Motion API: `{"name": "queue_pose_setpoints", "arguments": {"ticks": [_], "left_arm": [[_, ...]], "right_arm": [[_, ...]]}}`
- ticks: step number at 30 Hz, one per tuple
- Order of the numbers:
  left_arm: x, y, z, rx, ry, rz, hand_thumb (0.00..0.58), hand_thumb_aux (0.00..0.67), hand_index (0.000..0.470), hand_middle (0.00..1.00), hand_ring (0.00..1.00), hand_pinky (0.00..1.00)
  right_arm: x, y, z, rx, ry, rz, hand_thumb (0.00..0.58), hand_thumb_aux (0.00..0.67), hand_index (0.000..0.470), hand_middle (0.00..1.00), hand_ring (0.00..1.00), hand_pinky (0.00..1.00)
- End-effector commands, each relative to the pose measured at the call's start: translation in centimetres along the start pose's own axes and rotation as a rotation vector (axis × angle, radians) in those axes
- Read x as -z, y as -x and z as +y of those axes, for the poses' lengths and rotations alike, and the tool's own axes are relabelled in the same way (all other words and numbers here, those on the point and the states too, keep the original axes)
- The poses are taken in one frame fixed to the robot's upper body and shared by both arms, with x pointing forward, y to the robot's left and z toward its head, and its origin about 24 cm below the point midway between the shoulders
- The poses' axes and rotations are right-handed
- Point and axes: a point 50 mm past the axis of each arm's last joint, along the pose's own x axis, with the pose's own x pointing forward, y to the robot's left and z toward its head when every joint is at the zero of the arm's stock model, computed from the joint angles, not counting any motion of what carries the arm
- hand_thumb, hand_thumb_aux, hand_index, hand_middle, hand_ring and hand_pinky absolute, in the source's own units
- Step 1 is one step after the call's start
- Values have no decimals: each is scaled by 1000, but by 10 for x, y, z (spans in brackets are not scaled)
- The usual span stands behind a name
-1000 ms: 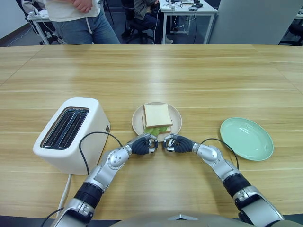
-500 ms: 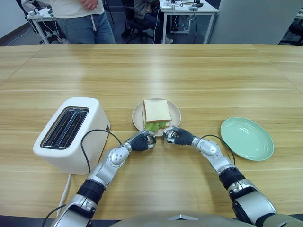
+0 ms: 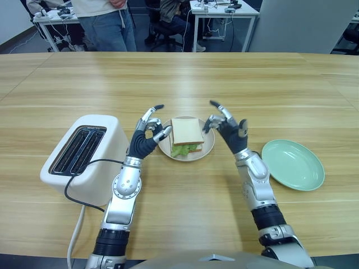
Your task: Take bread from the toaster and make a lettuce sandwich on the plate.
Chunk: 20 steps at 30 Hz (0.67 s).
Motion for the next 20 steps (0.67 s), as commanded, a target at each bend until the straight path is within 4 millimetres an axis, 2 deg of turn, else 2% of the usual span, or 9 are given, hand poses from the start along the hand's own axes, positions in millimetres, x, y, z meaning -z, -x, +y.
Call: {"name": "queue_pose_setpoints", "arguments": {"ticks": [1, 5, 16, 20], "left_arm": [[8, -3, 16, -148, -57, -1, 0, 0, 0, 0, 0, 0], [10, 0, 16, -166, -109, -36, 0, 0, 0, 0, 0, 0], [18, 11, 3, -87, -59, -54, 0, 0, 0, 0, 0, 0], [22, 13, -1, -52, -20, -43, 0, 0, 0, 0, 0, 0]], "right_arm": [[6, -1, -1, 87, 128, -37, 0, 0, 0, 0, 0, 0], [14, 3, -6, 202, 187, -68, 0, 0, 0, 0, 0, 0], [22, 5, 7, 202, 245, -101, 0, 0, 0, 0, 0, 0], [21, 7, 5, 223, 271, -113, 0, 0, 0, 0, 0, 0]]}}
